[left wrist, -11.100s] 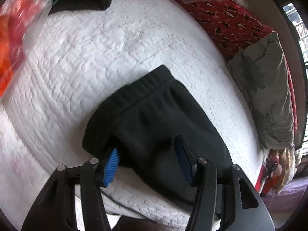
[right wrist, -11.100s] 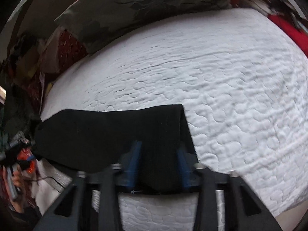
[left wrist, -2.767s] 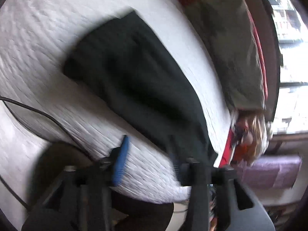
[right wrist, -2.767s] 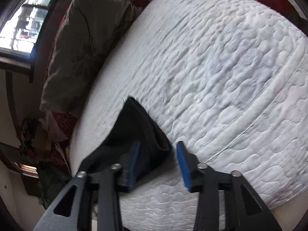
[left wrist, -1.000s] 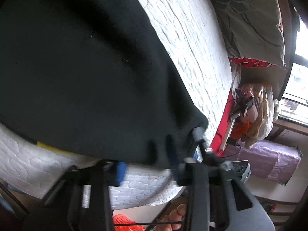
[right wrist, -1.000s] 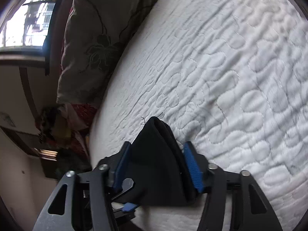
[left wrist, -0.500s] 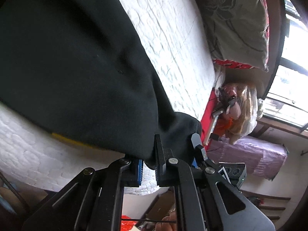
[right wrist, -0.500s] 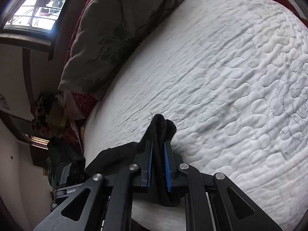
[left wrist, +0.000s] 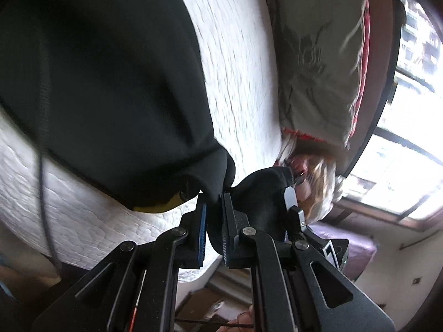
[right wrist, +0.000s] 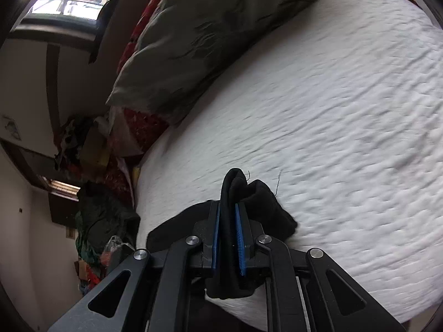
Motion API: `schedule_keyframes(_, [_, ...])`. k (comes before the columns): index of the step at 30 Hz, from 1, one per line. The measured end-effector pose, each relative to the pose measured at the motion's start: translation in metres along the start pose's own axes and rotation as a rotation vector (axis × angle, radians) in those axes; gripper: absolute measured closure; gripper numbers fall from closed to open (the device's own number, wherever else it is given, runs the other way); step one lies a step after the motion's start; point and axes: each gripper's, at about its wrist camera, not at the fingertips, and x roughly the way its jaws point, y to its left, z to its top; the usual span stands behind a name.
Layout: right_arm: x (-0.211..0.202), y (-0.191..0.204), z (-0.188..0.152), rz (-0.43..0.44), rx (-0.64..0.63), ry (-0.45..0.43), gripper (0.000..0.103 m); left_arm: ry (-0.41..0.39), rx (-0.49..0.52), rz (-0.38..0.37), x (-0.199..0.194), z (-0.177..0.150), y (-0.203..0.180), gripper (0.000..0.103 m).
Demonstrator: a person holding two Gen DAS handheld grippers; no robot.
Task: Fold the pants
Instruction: 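Lift the hems with the right tool while the left tool grips the pants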
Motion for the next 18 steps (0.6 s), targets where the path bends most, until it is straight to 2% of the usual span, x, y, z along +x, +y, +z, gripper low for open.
schedule_keyframes(9, [0.055, 0.065, -0.013, 0.019, -0.053, 0.063, 0.092, -0.05, -0.092, -0.06, -0.037, 0.029, 0.03, 0.096])
schedule_keyframes(18, [0.129, 0.09, -0.041, -0.06, -0.112, 0.167, 0.088, -0.077, -0.164, -0.06, -0.048, 0.045, 0.057, 0.096])
